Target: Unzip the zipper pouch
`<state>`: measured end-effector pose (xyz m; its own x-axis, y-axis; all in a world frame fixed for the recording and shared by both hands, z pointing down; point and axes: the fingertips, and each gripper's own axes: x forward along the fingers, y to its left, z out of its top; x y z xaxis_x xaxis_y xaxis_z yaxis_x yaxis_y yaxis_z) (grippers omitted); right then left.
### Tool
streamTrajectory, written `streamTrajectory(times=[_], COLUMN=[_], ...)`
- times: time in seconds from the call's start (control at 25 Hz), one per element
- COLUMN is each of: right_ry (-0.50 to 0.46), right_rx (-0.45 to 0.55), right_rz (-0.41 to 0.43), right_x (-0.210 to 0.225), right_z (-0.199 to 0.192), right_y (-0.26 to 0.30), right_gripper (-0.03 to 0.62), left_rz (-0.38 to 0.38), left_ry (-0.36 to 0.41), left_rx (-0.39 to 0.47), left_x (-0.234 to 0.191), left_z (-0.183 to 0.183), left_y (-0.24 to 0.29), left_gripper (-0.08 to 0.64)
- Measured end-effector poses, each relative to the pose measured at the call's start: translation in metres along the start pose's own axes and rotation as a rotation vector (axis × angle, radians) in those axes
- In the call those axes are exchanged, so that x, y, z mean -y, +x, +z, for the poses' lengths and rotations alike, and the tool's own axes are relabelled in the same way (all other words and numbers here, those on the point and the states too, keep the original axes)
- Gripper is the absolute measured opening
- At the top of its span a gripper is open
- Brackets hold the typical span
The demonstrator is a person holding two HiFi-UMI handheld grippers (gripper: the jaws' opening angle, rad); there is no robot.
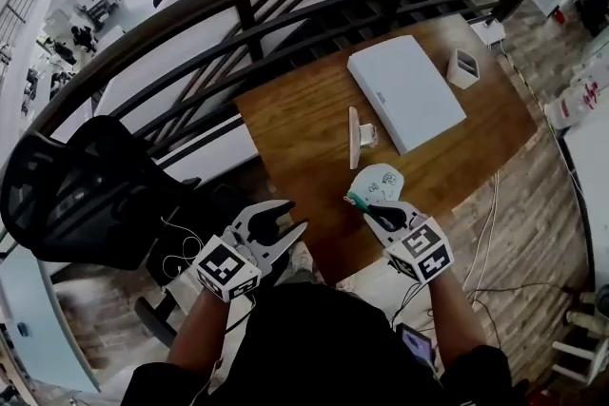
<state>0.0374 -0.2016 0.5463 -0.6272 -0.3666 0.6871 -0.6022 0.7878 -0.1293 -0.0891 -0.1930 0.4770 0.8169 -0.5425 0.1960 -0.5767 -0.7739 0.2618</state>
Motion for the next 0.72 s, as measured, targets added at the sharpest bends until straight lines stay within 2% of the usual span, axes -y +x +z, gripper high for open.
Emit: streamTrajectory(times=[0.2,0.48,0.6,0.72], right_ry=[-0.071,-0.158,-0.215,-0.237], right_rx=[0.062,0.147,0.157,0.158], right_rz=[0.059,0.227,0.257,0.269], right_x=[-0.014,-0.05,-0.062,-0.068], right_z=[0.024,0.057,0.066,0.069], right_y=[-0.022,-0.067,-0.082,-0.091], right_gripper=[0.029,0.029,0.029,0.029], left_rz=[-0.142,-0.351,-0.43,-0.475], left_ry=[0.103,0.265,0.322,0.403], left_rx=[-0.058,-0.088,-0.095,-0.103], left_x=[0.02,0.053,0.069,0.081], left_z=[-0.003,0.012,0.018,0.024], left_y=[0.024,0.042,0.046,0.053], left_gripper=[0.153,0.156,0.164,0.163])
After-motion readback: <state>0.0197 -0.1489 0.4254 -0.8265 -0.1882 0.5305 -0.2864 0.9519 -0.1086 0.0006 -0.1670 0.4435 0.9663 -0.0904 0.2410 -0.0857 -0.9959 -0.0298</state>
